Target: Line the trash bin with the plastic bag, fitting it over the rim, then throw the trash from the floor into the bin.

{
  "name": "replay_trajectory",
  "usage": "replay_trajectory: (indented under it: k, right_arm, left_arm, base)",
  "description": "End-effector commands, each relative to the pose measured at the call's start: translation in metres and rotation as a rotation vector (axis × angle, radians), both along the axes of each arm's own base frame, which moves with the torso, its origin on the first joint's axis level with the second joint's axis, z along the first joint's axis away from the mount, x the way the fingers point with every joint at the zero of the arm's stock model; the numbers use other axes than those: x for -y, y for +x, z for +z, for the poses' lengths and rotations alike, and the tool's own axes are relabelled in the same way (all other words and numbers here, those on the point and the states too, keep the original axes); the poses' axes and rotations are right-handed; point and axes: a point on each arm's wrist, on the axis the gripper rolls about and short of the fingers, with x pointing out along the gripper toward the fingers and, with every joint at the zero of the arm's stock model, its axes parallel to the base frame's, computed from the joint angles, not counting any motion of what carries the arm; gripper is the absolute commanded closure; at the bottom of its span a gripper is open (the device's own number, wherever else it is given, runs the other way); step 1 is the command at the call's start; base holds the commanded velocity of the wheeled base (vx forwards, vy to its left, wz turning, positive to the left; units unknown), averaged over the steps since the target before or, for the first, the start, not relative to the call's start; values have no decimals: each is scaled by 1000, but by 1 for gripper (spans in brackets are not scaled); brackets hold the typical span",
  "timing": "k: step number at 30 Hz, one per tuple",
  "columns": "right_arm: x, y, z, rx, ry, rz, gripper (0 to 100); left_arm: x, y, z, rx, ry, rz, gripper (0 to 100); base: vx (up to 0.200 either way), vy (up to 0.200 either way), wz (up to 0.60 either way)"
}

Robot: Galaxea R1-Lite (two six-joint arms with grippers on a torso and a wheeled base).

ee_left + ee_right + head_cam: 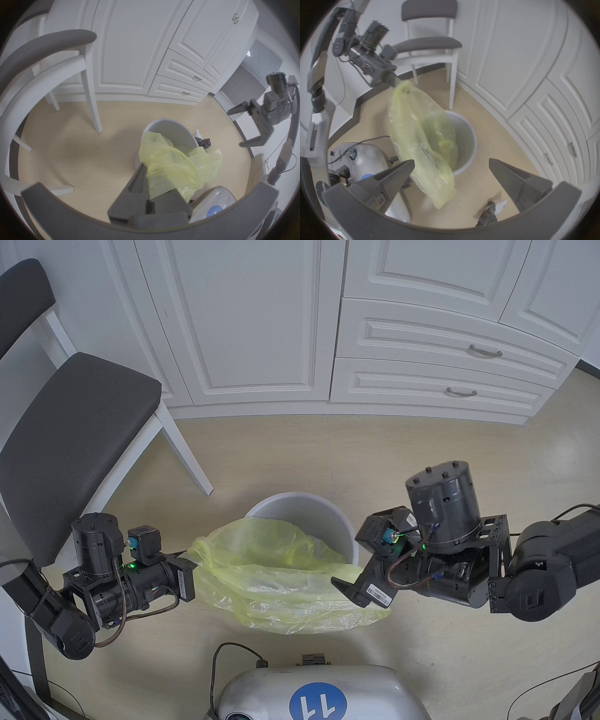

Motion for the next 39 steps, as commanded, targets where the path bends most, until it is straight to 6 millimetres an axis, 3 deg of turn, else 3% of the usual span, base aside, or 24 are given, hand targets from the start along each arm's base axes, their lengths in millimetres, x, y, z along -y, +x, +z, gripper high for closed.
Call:
replay_trajectory:
  k: [1,12,25,30,32,38,39]
  right_arm:
    - [-23,-19,20,50,8,67,0]
    - [-69,-35,-2,16,-21,144,0]
    - [-91,-37,-47,-83,-71,148,0]
    - [-95,-29,-61,-100,-94,133,0]
    - [-96,-13,-70,-108,-102,100,0]
    - [-98,12,-81,-95,-119,29,0]
    - [-98,15,-81,-93,-118,24,100]
  left_arm:
    - [-11,4,5,26,-7,42,100]
    - [-14,7,5,27,-17,51,100]
    - [-14,4,6,24,-22,30,100]
    - [-15,4,6,25,-22,37,100]
    - [-17,1,4,12,-19,41,100]
    - [-19,1,3,7,-19,45,100]
    - [-19,1,3,8,-19,46,100]
  base:
    - [0,0,0]
    - [0,0,0]
    - [0,0,0]
    - [0,0,0]
    - [0,0,0]
    - [0,0,0]
    - [0,0,0]
